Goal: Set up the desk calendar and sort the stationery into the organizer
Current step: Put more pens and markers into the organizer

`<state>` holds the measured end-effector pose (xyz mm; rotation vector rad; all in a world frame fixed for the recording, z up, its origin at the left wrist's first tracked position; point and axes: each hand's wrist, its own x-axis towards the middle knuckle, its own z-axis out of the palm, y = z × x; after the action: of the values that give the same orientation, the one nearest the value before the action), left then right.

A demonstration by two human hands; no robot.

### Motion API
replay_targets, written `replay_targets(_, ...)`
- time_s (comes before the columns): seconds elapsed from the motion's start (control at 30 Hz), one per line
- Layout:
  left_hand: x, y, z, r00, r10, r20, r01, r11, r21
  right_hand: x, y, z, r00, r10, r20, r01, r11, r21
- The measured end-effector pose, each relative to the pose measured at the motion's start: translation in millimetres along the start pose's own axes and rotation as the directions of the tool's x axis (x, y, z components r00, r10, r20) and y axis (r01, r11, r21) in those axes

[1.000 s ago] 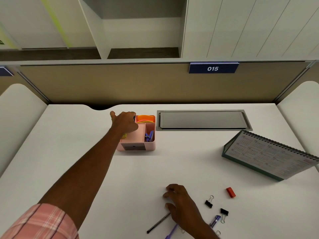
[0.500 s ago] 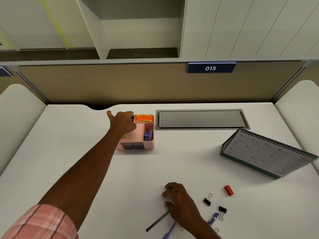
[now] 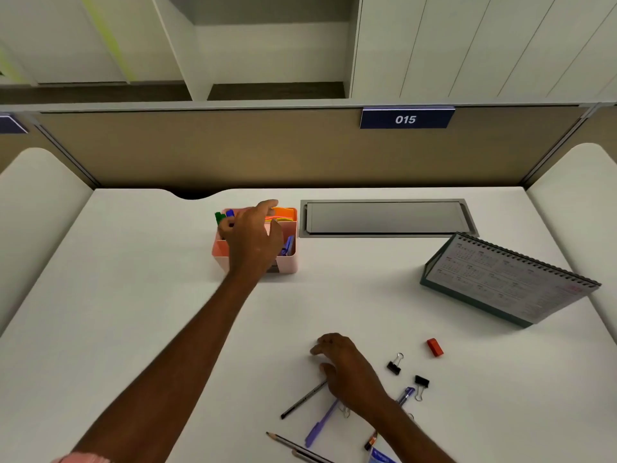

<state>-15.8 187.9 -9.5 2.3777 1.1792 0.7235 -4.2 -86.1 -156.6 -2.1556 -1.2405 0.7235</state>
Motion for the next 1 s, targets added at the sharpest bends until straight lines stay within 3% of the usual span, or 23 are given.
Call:
replay_targets(0.1,-48,16,-4,0.997,-0.072,-0.023,0.067,0.981,-0.181,-3,-1,-6,0.999,-0.014,-0.038,0.015,0.999,0.036)
replay_targets(0.2,-100,19,3,0.994,-0.054,0.092,0.081,0.944,-0.319,-12,4,-12,0.996,0.008,-0.086,0.0,0.996,0.089)
replay_targets(0.4,-203,14,25,0.94,-0.089,0.33,0.208,0.915,-0.347,-42,15,-36,0.981,0.06,-0.183,-0.036,0.991,0.13)
replay_targets(0.5,-248,19,33,0.873,-0.153,0.463,0.34,0.872,-0.352,-62,24,-48,0.972,0.077,-0.222,-0.047,0.99,0.137)
replay_targets(0.6,-294,22,42,0.801,-0.142,0.582,0.377,0.875,-0.305,-87,32,-54,0.963,0.172,-0.206,-0.135,0.974,0.18)
replay_targets(0.7,-330,27,45,0.715,-0.047,0.697,0.323,0.907,-0.27,-110,36,-56,0.95,0.238,-0.202,-0.192,0.955,0.225)
replay_targets(0.77,-347,28,46,0.683,0.05,0.729,0.17,0.959,-0.225,-123,38,-55,0.942,0.274,-0.196,-0.228,0.946,0.231)
replay_targets(0.87,-363,25,51,0.65,0.185,0.737,-0.059,0.979,-0.194,-140,43,-49,0.93,0.328,-0.167,-0.286,0.929,0.236)
replay_targets(1.0,-374,25,57,0.648,0.245,0.721,-0.17,0.969,-0.176,-159,47,-40,0.919,0.36,-0.158,-0.314,0.914,0.258)
